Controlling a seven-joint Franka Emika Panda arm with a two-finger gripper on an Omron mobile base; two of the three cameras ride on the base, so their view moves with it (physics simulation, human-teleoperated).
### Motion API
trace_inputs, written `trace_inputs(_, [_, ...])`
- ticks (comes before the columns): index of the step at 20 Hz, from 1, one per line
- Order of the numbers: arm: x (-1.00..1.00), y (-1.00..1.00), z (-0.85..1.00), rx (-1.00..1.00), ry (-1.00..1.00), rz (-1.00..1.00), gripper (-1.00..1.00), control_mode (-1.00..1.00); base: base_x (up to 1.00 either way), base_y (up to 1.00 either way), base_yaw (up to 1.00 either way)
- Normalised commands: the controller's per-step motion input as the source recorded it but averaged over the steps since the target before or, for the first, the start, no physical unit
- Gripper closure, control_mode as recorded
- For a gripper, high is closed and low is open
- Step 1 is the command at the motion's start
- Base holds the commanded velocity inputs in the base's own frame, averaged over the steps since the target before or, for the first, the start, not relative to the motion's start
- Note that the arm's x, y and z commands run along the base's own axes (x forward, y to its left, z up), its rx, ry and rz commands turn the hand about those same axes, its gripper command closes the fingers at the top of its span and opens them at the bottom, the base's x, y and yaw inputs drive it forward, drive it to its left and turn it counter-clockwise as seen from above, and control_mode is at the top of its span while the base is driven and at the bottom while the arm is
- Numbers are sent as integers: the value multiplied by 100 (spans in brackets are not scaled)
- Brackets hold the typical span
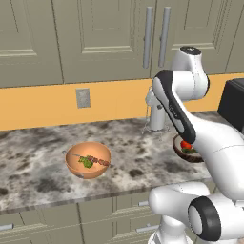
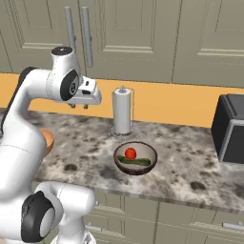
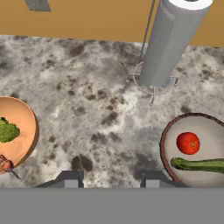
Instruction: Place the bowl containing the squash and tomato in the microwave. Close the microwave door and press the start button to microwave the meal.
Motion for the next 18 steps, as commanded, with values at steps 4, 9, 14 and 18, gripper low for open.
trace_inputs(4, [-6, -19, -7, 0, 0, -4, -100, -100, 0, 0, 0])
trace_inputs(9, [-39, -50, -24, 1, -1, -15, -100, -100, 0, 0, 0])
trace_inputs(14, [-37, -51, -35, 1, -1, -20, -100, -100, 0, 0, 0])
trace_inputs(18, [-12, -58, -32, 3, -1, -25, -100, -100, 0, 0, 0])
